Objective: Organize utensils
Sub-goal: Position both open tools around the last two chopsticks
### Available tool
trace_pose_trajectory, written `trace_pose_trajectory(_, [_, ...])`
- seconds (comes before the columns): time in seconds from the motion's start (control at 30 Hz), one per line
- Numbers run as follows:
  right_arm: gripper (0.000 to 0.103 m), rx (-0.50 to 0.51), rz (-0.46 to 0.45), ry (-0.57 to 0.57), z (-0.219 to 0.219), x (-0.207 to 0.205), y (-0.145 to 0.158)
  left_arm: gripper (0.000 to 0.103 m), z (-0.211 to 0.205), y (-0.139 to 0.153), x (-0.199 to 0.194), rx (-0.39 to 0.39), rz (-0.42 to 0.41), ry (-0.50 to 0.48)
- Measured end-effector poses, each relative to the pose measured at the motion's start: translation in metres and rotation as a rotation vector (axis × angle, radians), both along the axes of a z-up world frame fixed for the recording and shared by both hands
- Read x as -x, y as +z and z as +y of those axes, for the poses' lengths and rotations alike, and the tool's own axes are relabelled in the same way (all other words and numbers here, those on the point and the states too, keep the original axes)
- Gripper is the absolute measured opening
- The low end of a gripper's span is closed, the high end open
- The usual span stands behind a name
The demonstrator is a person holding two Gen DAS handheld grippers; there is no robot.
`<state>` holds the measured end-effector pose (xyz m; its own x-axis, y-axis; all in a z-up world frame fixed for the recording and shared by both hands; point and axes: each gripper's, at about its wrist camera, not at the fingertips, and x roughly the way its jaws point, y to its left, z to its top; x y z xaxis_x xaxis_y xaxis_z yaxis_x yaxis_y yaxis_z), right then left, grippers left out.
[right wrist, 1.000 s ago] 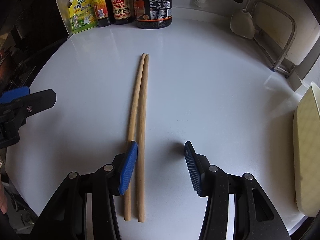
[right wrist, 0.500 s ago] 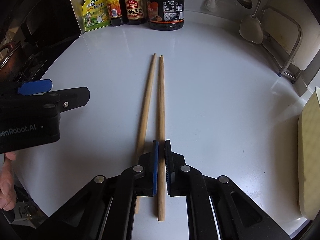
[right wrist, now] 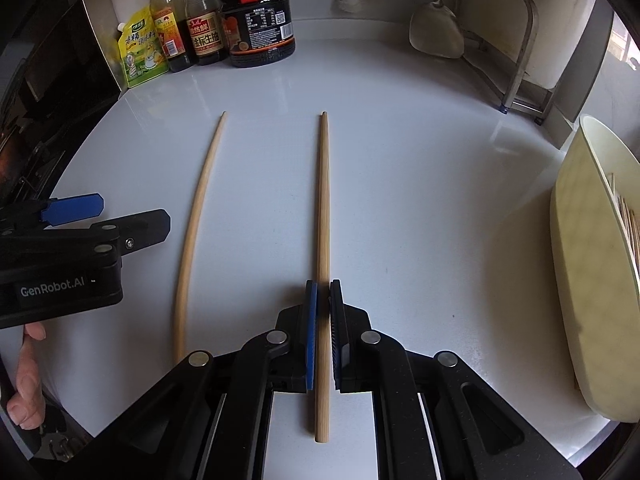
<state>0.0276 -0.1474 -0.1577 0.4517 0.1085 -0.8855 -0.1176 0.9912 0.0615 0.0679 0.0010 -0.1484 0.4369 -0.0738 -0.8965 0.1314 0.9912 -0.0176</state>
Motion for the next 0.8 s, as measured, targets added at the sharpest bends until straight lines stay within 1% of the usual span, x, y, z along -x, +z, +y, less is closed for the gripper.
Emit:
trace_pose_trajectory(0.33, [0.007, 0.006, 0.003, 0.002, -0.007, 0.0, 0.001, 0.088, -0.014, -0.013, -0.008, -0.037, 0.01, 0.005])
trace_pose_trajectory(0.37, [0.008, 0.01, 0.001, 0.001, -0.007, -0.001, 0.001, 0.088, -0.014, -0.014, -0.008, -0.039, 0.009, 0.007])
trace_pose_trajectory(0.43, [0.018, 0.015, 0.0, -0.004, -0.008, -0.002, 0.001, 0.088, -0.014, -0.015, -0.008, -0.045, 0.009, 0.01])
trace_pose_trajectory(0.5, [0.022, 0.014, 0.001, -0.002, -0.009, -0.004, 0.001, 0.088, -0.014, -0.016, -0.008, -0.049, 0.009, 0.012])
trace_pose_trajectory(0.63, [0.027, 0.031, -0.005, 0.0, -0.008, -0.008, 0.0, 0.088, -0.013, -0.02, -0.008, -0.056, 0.012, 0.016])
trace_pose_trajectory(0.8, [0.028, 0.052, -0.009, 0.011, -0.004, -0.015, -0.001, 0.089, -0.01, -0.021, -0.009, -0.041, 0.007, 0.024])
